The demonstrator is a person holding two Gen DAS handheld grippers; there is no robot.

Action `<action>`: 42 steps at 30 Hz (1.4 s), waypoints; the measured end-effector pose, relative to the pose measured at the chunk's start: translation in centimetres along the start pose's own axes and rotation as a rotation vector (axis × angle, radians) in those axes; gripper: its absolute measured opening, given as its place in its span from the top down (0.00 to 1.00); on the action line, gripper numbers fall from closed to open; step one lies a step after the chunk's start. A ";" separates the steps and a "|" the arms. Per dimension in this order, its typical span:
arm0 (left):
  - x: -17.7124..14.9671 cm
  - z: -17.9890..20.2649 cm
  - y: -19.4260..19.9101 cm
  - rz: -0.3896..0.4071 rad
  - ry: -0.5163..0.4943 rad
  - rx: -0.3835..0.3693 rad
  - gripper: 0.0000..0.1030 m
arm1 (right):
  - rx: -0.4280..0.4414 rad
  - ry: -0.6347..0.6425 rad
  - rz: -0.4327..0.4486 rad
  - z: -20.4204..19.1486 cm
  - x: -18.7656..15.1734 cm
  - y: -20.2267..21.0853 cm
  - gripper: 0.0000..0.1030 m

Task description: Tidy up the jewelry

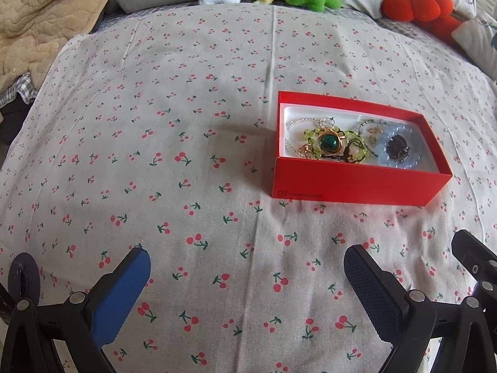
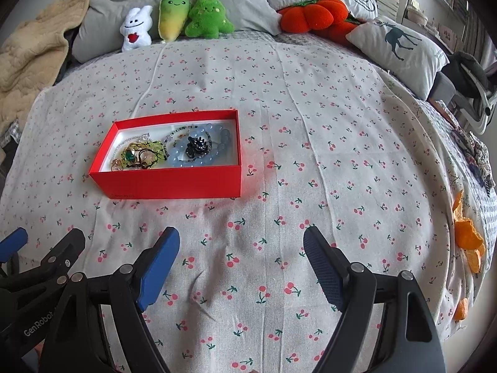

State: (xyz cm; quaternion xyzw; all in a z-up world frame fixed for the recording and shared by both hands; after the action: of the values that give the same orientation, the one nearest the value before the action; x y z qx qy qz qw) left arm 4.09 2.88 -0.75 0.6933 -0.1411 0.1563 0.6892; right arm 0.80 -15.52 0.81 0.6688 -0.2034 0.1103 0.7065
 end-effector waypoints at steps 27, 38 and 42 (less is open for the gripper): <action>-0.1 0.3 0.1 -0.007 -0.006 -0.004 0.01 | -0.002 -0.009 0.002 0.1 0.0 0.2 0.18; -0.2 0.2 -0.2 -0.020 -0.005 0.000 0.01 | -0.003 -0.010 0.006 0.1 0.0 0.2 0.18; -0.2 0.0 -0.3 -0.025 0.007 0.003 0.01 | -0.003 -0.009 0.006 0.1 -0.1 0.2 0.18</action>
State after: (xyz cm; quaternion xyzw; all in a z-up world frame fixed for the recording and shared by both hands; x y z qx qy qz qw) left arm 4.07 2.93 -1.11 0.6954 -0.1300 0.1501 0.6907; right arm 0.63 -15.56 0.96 0.6677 -0.2090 0.1091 0.7061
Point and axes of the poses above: each gripper's, at about its wrist camera, not at the fingertips, and y roughly against the way its jaws point, z to its right, x to its top, the point moved 4 cm from there along -y, roughly the way its jaws point, and after that the axes turned 11 degrees about -z, right-handed, at the moved point
